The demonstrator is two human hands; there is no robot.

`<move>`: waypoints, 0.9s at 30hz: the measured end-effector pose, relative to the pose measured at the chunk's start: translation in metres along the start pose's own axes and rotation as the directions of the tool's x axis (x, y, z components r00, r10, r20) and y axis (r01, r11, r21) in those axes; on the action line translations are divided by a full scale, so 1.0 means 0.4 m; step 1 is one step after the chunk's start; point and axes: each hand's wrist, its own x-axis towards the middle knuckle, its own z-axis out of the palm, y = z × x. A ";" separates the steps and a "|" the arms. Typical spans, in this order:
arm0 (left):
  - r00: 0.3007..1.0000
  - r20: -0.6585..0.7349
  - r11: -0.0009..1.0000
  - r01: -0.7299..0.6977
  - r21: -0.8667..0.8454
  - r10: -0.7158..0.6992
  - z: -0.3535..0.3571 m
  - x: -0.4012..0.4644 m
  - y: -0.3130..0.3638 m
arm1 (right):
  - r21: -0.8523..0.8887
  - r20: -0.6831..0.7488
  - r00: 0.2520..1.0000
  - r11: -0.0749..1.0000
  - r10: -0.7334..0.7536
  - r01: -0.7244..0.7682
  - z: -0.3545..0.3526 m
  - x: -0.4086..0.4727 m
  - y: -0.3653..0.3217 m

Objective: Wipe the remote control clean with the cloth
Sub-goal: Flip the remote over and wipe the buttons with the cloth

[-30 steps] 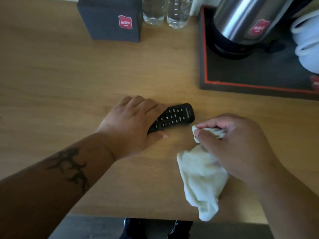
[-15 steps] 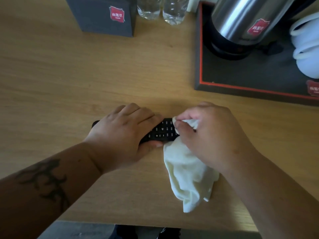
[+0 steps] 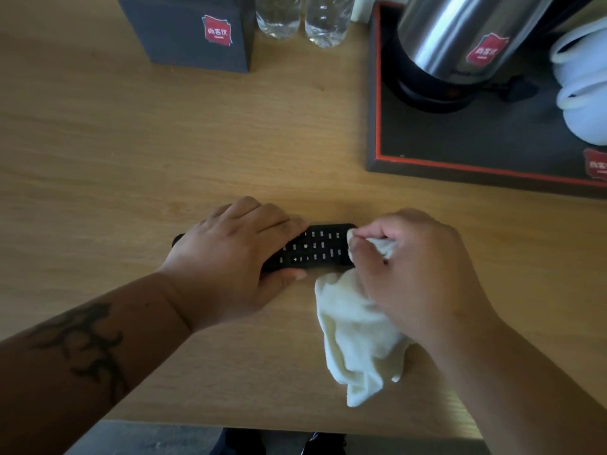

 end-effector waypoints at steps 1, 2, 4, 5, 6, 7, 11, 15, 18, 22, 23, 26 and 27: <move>1.000 -0.001 1.000 0.000 -0.005 0.000 0.000 0.000 0.000 | 0.016 -0.001 1.000 1.000 0.010 -0.010 0.005 -0.022 0.000; 1.000 -0.002 1.000 0.000 -0.008 0.000 -0.001 0.001 0.001 | 0.027 0.010 1.000 1.000 0.014 -0.015 0.016 -0.044 -0.005; 1.000 -0.001 1.000 0.008 -0.014 -0.008 -0.001 0.001 0.003 | 0.007 0.062 0.998 1.000 -0.007 0.007 0.035 -0.081 -0.021; 1.000 -0.001 1.000 0.014 -0.015 -0.014 -0.002 0.002 0.003 | 0.004 0.084 0.996 1.000 -0.024 0.024 0.038 -0.092 -0.025; 1.000 0.001 1.000 0.017 -0.013 -0.017 -0.001 0.002 0.002 | 0.034 0.085 0.996 0.999 -0.027 0.024 0.033 -0.094 -0.023; 1.000 0.003 1.000 0.018 -0.012 -0.018 0.000 0.001 0.002 | 0.088 0.063 0.998 0.996 -0.017 0.011 0.022 -0.088 -0.020; 1.000 -0.006 1.000 0.012 -0.023 -0.013 0.000 0.003 0.003 | 0.118 -0.065 0.998 0.993 0.017 -0.009 0.010 -0.024 -0.012; 1.000 -0.020 1.000 0.012 -0.014 -0.013 0.000 0.001 0.005 | 0.069 -0.028 0.999 0.997 0.032 -0.030 0.042 -0.047 -0.020; 1.000 -0.018 1.000 0.020 -0.017 -0.021 0.002 -0.001 0.004 | 0.025 0.096 0.995 1.000 -0.004 0.001 0.023 -0.100 -0.024; 0.999 -0.021 0.999 0.025 -0.027 -0.026 0.002 0.001 0.006 | 0.106 -0.073 0.997 0.994 0.039 -0.031 0.003 -0.049 -0.021; 1.000 -0.018 0.999 0.024 -0.030 -0.025 0.002 0.000 0.005 | 0.109 -0.105 0.992 0.993 0.063 -0.052 0.010 -0.031 -0.029; 0.999 -0.020 0.998 0.025 -0.049 -0.026 0.004 0.004 0.008 | 0.019 -0.090 0.995 0.999 0.044 -0.042 0.060 -0.016 -0.087; 0.999 -0.029 0.997 0.027 -0.067 -0.029 0.004 0.006 0.009 | -0.021 -0.074 0.997 1.000 0.000 -0.002 0.075 -0.021 -0.109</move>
